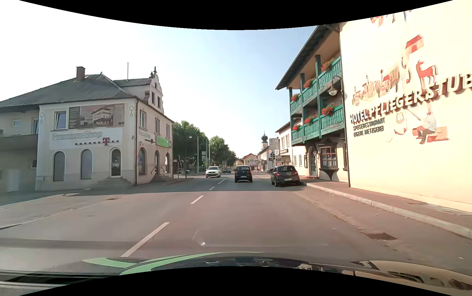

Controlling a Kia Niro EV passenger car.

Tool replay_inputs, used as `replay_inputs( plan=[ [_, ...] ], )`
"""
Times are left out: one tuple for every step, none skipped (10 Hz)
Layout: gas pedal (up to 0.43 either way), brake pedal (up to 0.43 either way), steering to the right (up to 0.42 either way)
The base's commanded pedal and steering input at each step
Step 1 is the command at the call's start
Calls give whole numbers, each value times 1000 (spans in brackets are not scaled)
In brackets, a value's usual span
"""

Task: Follow the waypoints while adhering to traffic rules and regulations

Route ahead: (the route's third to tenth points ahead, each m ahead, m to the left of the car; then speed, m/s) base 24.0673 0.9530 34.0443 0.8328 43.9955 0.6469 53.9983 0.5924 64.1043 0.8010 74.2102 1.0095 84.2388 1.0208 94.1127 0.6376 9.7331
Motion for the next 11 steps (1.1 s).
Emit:
replay_inputs(
  plan=[
    [47,0,-1],
    [47,0,2],
    [47,0,6],
    [47,0,9],
    [47,0,9],
    [47,0,9],
    [59,0,8],
    [59,0,9],
    [59,0,8],
    [59,0,8],
    [59,0,8]
  ],
)
